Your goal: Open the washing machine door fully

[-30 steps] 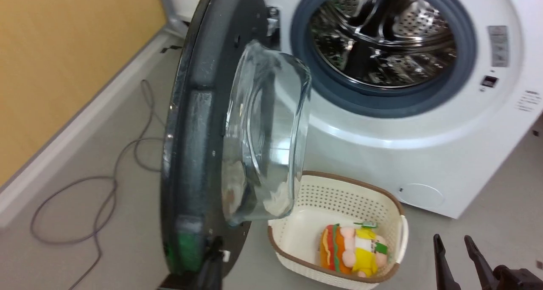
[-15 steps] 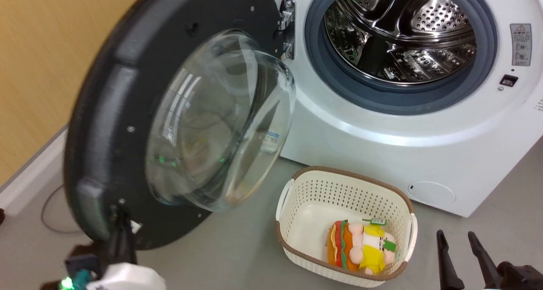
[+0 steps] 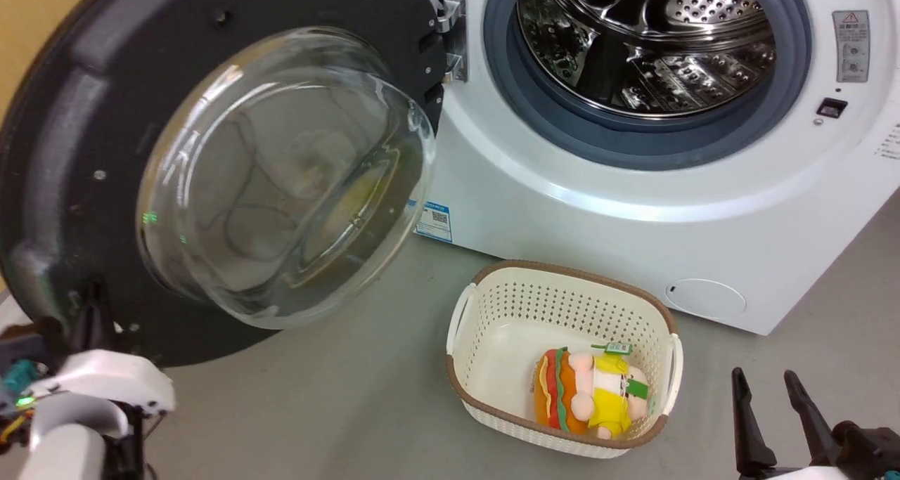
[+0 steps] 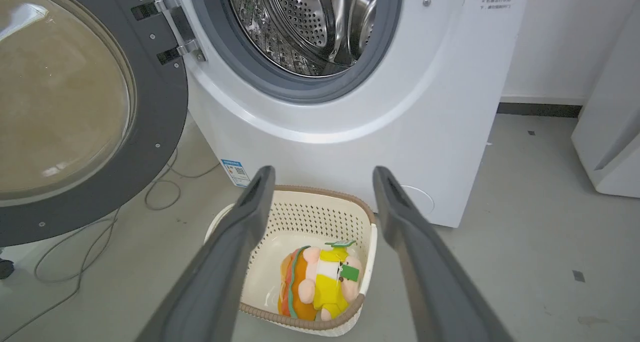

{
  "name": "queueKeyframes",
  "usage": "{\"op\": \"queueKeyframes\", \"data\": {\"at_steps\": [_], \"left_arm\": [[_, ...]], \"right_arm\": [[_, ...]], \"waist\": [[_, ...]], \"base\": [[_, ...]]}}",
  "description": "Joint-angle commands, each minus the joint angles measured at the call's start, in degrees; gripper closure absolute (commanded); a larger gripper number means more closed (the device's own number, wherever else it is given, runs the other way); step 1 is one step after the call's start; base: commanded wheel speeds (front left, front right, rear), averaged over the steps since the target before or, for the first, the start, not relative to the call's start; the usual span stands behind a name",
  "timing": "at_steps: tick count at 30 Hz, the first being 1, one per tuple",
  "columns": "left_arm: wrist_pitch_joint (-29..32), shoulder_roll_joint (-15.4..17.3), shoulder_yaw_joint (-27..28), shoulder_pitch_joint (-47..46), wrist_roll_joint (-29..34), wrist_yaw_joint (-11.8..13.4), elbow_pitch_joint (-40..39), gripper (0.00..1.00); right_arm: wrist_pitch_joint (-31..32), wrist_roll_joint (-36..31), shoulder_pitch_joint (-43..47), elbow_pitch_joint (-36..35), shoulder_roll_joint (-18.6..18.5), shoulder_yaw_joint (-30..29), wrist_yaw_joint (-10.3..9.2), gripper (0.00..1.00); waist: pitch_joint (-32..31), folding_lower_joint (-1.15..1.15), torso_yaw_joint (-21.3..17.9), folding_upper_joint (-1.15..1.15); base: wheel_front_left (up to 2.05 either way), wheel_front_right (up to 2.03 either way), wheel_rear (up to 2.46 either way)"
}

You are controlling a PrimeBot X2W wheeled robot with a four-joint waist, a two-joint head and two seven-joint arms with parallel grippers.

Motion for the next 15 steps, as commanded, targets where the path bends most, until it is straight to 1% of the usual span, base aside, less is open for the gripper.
{"op": "queueKeyframes", "data": {"at_steps": [1,5,8,11,15], "left_arm": [[-0.3,0.6,1.3,-1.6,0.7,-0.8,1.6,1.00],[-0.3,0.6,3.7,-3.3,3.1,-3.0,6.0,1.00],[-0.3,0.0,5.5,-4.0,4.8,-4.0,7.3,1.00],[-0.3,-1.0,7.3,-3.3,6.6,-4.5,6.7,1.00],[-0.3,-3.8,9.5,0.4,8.6,-5.1,3.4,1.00]], "right_arm": [[0.1,-0.3,-0.7,-0.2,0.1,0.0,-0.04,0.00],[0.0,-0.1,-0.9,0.1,0.1,0.1,-0.04,0.00],[-0.1,0.1,-0.9,0.3,0.1,0.1,-0.04,0.00],[-0.3,0.2,-0.8,0.6,0.1,0.4,-0.04,0.00],[-0.6,0.8,0.0,1.2,0.1,0.7,-0.04,0.00]], "waist": [[0.0,0.00,-0.3,0.00],[0.0,0.00,-0.8,0.00],[-0.2,0.00,-1.1,0.00],[-0.8,0.00,-1.6,0.00],[-2.3,0.00,-1.8,0.00]], "base": [[0.00,0.00,0.00],[0.00,0.00,0.00],[0.00,0.00,0.00],[0.00,0.00,0.00],[0.00,0.00,0.00]]}}
